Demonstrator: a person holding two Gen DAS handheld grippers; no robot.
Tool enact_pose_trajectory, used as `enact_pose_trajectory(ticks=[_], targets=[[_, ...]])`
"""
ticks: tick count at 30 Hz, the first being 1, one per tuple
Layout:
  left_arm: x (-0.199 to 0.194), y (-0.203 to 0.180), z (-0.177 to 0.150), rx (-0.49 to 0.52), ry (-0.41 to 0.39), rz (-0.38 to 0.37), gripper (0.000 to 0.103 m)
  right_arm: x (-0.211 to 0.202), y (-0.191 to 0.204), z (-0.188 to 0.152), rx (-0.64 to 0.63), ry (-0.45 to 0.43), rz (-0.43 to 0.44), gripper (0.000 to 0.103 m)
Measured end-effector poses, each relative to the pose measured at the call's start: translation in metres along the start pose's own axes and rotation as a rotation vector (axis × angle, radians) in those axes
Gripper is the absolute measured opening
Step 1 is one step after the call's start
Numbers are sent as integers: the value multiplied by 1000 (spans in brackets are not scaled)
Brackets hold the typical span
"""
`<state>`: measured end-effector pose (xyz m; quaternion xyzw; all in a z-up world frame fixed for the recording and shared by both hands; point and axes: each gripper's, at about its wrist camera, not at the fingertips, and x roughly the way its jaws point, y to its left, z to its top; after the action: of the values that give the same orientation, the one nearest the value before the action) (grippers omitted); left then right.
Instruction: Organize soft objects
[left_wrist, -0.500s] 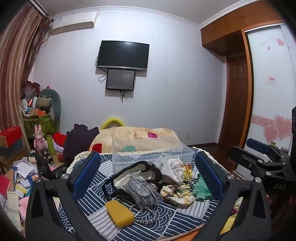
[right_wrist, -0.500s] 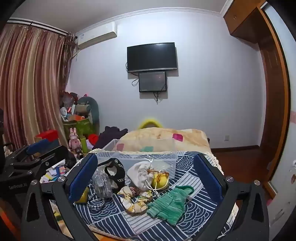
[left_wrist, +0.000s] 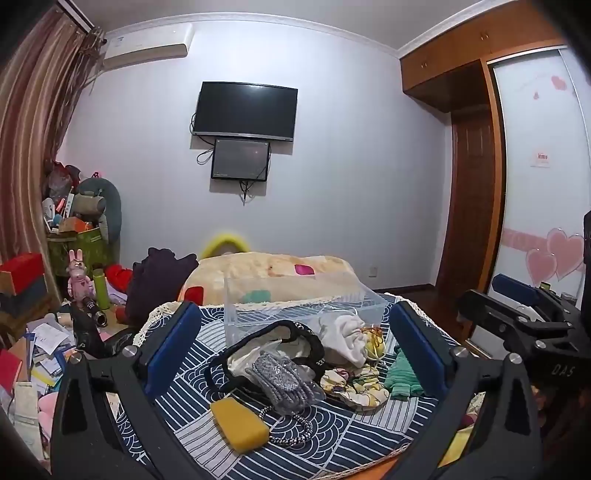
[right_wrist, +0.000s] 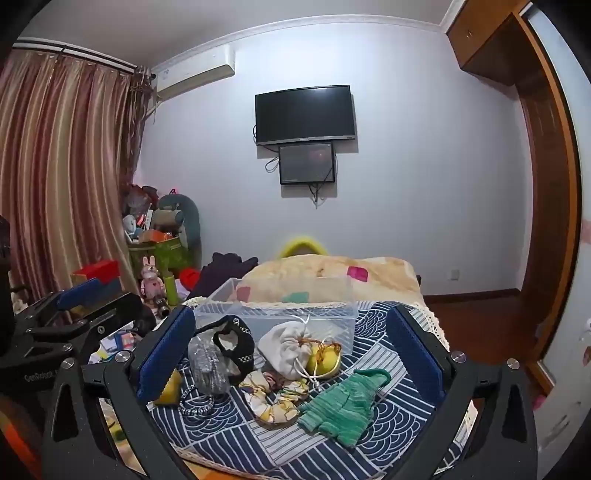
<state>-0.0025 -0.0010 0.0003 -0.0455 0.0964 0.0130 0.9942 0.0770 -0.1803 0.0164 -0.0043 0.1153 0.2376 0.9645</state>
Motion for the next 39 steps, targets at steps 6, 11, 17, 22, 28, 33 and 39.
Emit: enact_pose_trajectory(ticks=[6,11,17,22,28,33,39], targets=[[-2,0,0,-3,-8,3,103,-1,1,1,2,-3,3,103],[-3,-1,0,-1,-15,4,103,-4,2,3,2,-5,3,103],[-3,-1,0,-4,-17,3,103,-5,2,5,6,-10,6,103],[-7,0,2,-8,-21,5,103,-7,2,6,9,-11,7,103],[-6,1,2,-9,-20,3,103,-7,2,6,9,-12,7,103],[-7,1,1,-6,-24,4,103,-8,3,6,9,-13,8,103],[-8,1,1,-9,-23,0,103,-9,5,7,8,-17,12,103]])
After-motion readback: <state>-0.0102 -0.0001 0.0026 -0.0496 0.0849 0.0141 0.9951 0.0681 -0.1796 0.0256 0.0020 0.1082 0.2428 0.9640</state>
